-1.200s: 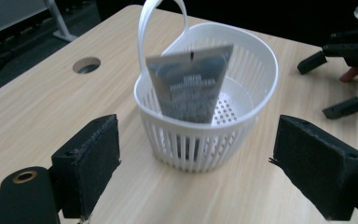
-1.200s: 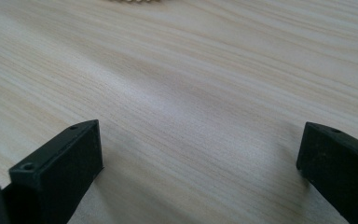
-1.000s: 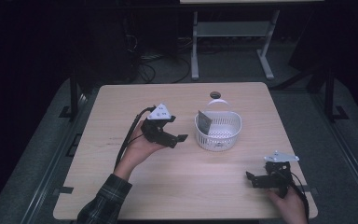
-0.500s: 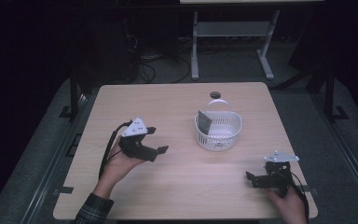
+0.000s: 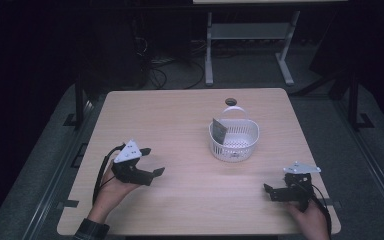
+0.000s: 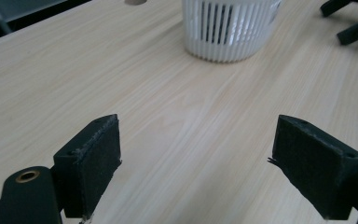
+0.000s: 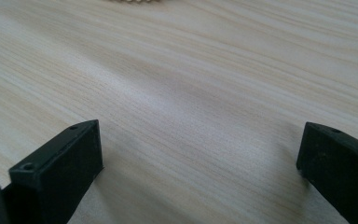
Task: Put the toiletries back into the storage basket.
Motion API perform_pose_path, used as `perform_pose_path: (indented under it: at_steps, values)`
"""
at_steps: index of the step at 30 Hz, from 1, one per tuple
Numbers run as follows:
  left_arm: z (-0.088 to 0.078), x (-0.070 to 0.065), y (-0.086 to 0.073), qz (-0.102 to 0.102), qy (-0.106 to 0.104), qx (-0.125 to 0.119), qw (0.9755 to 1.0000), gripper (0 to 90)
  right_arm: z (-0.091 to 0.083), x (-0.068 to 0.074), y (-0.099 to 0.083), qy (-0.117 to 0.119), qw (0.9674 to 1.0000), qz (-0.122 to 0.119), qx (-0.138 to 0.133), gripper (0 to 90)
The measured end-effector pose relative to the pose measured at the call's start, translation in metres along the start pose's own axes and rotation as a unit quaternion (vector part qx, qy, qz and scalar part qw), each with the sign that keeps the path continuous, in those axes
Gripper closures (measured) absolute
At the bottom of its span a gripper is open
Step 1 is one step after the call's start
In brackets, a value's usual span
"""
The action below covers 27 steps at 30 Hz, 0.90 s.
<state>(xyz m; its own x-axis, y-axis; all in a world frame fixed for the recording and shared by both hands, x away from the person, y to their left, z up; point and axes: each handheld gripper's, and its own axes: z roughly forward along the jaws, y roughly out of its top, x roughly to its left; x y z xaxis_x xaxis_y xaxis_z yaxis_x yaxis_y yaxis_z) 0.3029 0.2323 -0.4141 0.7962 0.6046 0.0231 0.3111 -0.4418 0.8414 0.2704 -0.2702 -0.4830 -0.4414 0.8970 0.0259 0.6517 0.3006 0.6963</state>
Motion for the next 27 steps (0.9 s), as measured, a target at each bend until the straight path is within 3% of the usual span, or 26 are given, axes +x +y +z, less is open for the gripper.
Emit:
perform_pose_path:
  at_steps: [9, 17, 24, 27]
  values:
    - [-0.014, 0.0, -0.04, -0.017, 0.024, 0.014, 0.9995, 14.4, 0.0, 0.0, 0.0, 0.0, 1.0, 0.0, 0.0, 0.0]
    - [-0.02, 0.003, -0.068, -0.026, 0.044, 0.055, 0.9972, 14.3, 0.0, 0.0, 0.0, 0.0, 1.0, 0.0, 0.0, 0.0]
    - [-0.025, 0.002, -0.085, -0.031, 0.058, 0.073, 0.9952, 14.1, 0.0, 0.0, 0.0, 0.0, 1.0, 0.0, 0.0, 0.0]
    - [-0.026, 0.001, -0.087, -0.023, 0.063, 0.085, 0.9941, 13.8, 0.0, 0.0, 0.0, 0.0, 1.0, 0.0, 0.0, 0.0]
